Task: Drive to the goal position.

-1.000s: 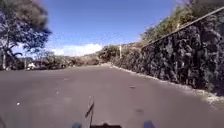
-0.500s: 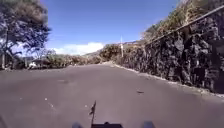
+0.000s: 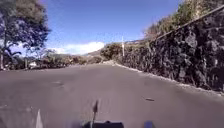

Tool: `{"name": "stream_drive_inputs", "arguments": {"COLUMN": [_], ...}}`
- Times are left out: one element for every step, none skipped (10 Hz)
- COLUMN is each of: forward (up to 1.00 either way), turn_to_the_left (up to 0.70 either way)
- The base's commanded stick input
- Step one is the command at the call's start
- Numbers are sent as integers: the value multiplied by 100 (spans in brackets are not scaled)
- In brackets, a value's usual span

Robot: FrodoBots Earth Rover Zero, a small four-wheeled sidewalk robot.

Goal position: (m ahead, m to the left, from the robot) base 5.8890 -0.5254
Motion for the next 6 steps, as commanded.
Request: {"name": "stream_drive_inputs", "arguments": {"forward": [100,100,100,100,100,100], "turn_to_the_left": [-26,-3,-10,-18,-7,-18]}}
